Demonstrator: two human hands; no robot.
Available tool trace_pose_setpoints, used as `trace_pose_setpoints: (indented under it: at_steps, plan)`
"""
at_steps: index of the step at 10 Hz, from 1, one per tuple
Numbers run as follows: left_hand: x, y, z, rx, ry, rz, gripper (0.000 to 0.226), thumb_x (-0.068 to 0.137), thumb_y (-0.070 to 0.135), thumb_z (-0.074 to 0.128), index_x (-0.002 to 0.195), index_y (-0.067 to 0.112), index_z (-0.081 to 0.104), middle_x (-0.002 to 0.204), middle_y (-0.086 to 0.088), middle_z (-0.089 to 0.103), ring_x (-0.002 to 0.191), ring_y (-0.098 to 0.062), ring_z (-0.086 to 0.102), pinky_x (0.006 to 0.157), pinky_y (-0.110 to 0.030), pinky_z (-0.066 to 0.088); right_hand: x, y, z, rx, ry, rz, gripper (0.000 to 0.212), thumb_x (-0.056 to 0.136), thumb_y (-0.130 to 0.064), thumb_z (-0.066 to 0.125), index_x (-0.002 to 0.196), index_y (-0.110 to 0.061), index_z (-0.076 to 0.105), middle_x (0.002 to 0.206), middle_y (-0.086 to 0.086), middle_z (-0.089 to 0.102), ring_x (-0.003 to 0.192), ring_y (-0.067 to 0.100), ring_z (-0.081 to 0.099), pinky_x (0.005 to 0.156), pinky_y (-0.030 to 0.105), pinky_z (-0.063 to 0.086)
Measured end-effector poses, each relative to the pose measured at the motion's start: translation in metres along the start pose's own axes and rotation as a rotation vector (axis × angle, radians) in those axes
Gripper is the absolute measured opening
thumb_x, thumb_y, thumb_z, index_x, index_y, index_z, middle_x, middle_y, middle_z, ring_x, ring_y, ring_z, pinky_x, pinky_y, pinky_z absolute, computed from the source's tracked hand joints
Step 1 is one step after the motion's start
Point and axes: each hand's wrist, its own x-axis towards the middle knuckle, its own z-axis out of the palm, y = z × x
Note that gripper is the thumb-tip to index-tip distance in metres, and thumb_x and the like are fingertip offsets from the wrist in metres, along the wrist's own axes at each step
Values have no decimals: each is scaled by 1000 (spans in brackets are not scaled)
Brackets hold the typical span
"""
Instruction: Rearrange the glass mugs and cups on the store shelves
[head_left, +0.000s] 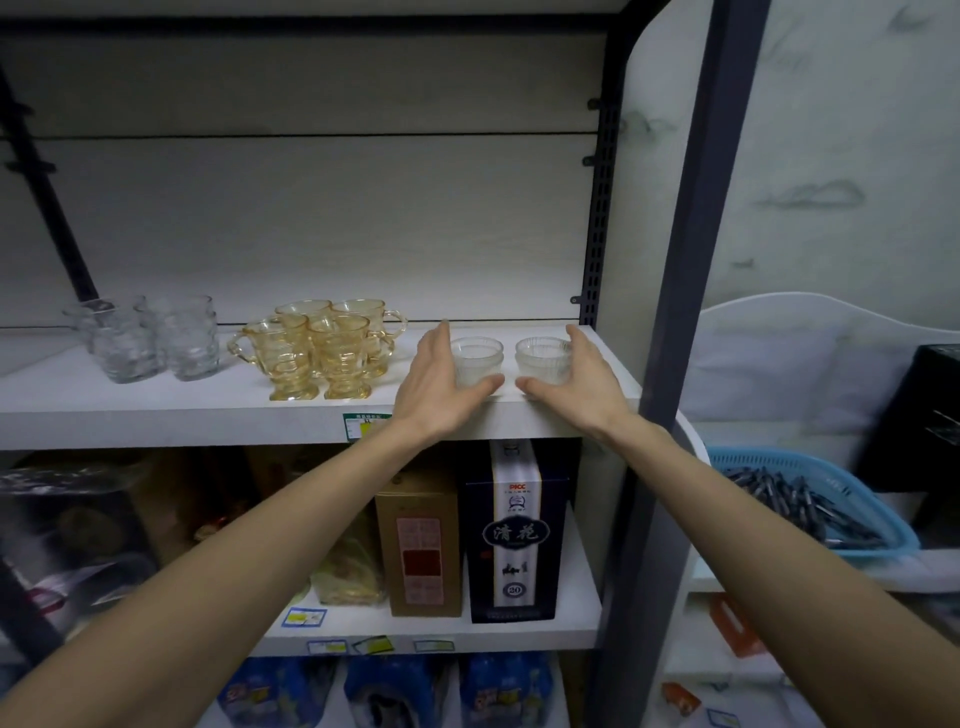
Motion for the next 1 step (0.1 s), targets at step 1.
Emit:
trace_pose_setpoints:
  at_steps: [1]
  plan:
    - [-27, -9, -9, 77, 58, 111, 99, 94, 58, 59, 164, 14, 5, 173, -7, 1, 159, -23, 6, 122, -43, 25, -18, -5, 6, -52, 146, -74, 95, 89, -47, 70, 160, -8, 21, 165, 9, 30, 151, 26, 30, 119, 40, 31]
